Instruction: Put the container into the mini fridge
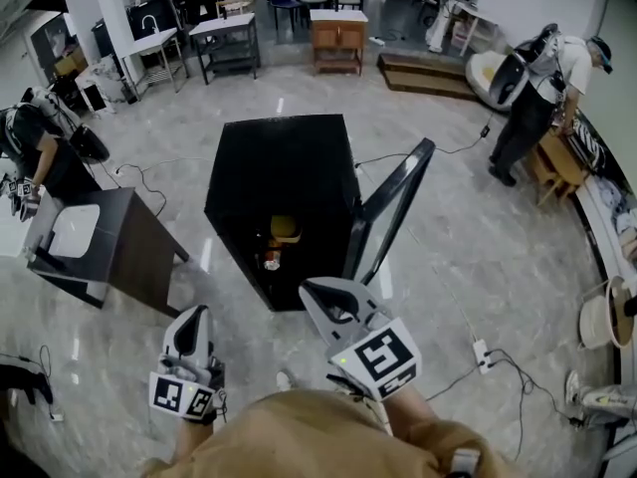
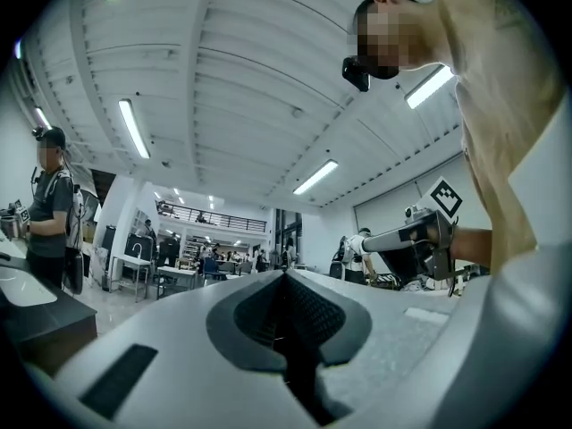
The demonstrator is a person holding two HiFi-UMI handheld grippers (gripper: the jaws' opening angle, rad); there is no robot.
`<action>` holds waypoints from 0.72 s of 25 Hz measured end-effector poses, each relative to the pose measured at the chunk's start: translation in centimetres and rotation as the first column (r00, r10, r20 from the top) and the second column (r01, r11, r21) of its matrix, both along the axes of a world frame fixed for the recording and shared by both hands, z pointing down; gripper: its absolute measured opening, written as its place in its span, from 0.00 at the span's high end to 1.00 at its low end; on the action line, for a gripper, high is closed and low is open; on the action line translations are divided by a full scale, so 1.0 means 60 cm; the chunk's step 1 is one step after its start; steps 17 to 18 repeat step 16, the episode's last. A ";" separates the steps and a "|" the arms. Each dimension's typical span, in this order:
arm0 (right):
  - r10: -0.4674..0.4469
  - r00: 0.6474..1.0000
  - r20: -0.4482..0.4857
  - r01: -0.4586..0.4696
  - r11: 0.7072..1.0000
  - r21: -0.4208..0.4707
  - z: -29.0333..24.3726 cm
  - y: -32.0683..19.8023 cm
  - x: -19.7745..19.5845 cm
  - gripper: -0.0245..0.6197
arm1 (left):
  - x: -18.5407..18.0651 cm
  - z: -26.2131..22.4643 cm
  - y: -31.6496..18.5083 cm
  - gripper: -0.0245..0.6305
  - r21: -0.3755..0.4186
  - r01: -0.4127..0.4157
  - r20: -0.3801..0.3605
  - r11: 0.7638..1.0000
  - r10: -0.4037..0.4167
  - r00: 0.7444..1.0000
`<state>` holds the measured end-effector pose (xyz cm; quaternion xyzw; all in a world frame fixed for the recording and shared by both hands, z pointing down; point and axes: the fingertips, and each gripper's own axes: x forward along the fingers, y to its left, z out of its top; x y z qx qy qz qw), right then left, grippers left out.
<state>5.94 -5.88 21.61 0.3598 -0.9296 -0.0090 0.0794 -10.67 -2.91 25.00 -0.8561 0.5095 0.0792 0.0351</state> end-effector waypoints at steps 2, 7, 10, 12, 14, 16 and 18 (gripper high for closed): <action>-0.004 1.000 0.006 0.004 1.000 -0.009 0.003 0.004 -0.002 0.96 | -0.001 0.000 0.006 0.96 -0.001 0.004 0.003 1.000 -0.004 1.000; -0.032 0.999 0.004 0.032 0.999 -0.029 0.012 0.015 -0.011 0.96 | 0.000 0.017 0.022 0.96 -0.038 0.005 -0.004 0.999 -0.005 1.000; -0.038 0.999 0.012 0.039 0.999 -0.029 0.011 0.018 -0.010 0.96 | 0.003 0.021 0.029 0.96 -0.046 0.008 -0.005 0.999 -0.009 1.000; -0.038 0.999 0.015 0.039 0.999 -0.028 0.011 0.021 -0.009 0.96 | 0.003 0.020 0.031 0.96 -0.044 0.011 -0.003 0.999 -0.011 1.000; -0.037 0.999 0.017 0.038 0.999 -0.033 0.014 0.026 -0.006 0.96 | 0.003 0.021 0.034 0.96 -0.043 0.015 -0.003 0.999 -0.015 1.000; -0.036 0.999 0.015 0.036 0.999 -0.038 0.017 0.030 -0.003 0.96 | 0.004 0.021 0.037 0.96 -0.042 0.016 -0.005 0.999 -0.017 1.000; -0.036 0.999 0.015 0.036 0.999 -0.038 0.017 0.030 -0.003 0.96 | 0.004 0.021 0.037 0.96 -0.042 0.016 -0.005 0.999 -0.017 1.000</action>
